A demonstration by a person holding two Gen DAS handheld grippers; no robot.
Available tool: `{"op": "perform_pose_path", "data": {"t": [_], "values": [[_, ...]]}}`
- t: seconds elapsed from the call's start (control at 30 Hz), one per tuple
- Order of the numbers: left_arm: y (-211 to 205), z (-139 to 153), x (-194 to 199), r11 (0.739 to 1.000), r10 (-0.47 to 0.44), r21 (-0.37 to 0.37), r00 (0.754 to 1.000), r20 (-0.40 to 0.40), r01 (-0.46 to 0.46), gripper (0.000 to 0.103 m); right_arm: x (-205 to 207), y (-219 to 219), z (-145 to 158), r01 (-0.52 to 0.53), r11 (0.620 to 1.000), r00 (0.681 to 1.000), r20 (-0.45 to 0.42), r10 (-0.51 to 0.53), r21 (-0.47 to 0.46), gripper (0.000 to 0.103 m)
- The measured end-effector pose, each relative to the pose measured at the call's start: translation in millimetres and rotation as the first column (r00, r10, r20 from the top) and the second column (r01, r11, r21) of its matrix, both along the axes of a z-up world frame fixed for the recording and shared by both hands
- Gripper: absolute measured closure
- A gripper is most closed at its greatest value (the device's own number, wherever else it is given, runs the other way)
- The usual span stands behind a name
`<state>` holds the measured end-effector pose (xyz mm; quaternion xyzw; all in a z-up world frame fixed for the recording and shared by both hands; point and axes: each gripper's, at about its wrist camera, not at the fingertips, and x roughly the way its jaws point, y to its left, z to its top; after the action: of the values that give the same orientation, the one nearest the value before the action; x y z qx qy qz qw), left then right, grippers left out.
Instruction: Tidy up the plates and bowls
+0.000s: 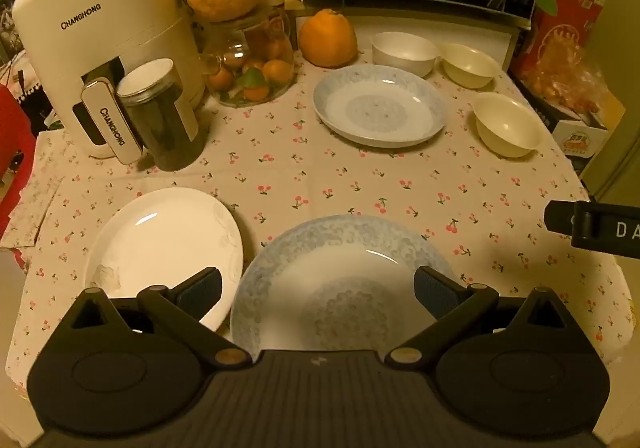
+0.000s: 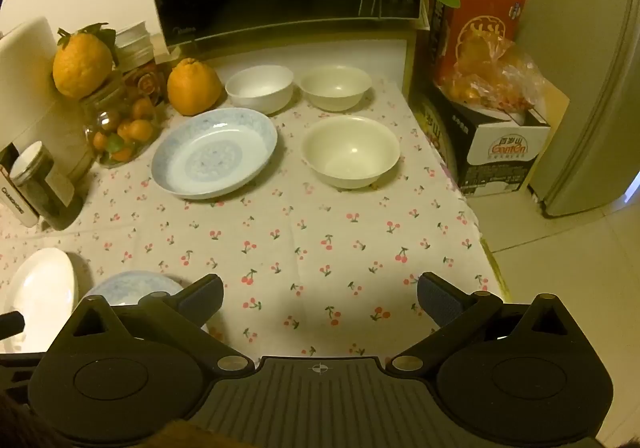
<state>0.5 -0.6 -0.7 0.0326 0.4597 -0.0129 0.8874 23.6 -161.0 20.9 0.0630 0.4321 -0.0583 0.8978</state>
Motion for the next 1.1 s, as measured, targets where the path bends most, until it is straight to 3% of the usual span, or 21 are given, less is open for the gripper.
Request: {"op": "perform_pose_path", "data": {"t": [1.1], "values": [[2.6,1.9,-1.3,1.000,0.002,0.005,1.000,0.010,-0.002,0.000,0.5,5.4,-2.2,-0.004,1.000,1.000,-0.004,0.004,-0.002,0.000]]}}
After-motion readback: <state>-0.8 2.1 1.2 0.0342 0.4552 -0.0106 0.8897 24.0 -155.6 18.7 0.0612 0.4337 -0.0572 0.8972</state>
